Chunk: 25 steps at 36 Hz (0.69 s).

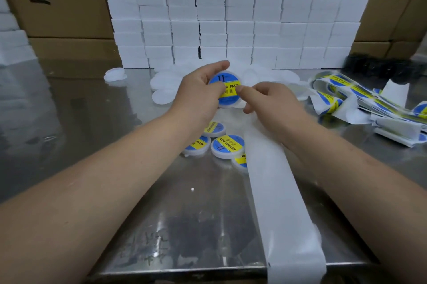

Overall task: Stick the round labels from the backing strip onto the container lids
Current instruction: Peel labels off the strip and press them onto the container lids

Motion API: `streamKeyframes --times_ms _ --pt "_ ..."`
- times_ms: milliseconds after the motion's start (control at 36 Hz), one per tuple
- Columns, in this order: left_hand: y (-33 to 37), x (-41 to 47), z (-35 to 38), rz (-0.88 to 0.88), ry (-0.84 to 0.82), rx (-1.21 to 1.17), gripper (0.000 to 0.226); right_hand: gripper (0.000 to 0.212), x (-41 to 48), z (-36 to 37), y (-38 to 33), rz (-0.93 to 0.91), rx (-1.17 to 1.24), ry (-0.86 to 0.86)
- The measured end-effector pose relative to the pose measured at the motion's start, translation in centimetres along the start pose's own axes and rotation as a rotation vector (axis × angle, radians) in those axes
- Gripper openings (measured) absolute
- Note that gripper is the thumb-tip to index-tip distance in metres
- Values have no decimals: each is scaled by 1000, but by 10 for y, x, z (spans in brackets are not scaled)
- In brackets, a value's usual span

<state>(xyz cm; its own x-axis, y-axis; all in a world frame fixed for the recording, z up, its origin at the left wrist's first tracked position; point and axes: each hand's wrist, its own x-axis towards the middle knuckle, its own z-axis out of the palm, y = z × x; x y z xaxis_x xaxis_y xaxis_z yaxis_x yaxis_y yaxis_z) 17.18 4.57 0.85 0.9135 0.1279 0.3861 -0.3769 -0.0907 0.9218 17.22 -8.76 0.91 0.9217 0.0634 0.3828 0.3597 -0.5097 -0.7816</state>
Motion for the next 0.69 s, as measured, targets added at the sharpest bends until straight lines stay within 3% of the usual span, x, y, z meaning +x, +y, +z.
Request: streamKeyframes --times_ms 167,472,694 --pt "3 -6 5 65 -78 175 43 26 3 3 4 -75 -95 -19" --pt "3 -7 5 64 -64 303 28 40 5 2 8 -113 -26 18" --pt "-2 2 0 118 -2 400 12 46 2 5 7 -119 -122 -32"
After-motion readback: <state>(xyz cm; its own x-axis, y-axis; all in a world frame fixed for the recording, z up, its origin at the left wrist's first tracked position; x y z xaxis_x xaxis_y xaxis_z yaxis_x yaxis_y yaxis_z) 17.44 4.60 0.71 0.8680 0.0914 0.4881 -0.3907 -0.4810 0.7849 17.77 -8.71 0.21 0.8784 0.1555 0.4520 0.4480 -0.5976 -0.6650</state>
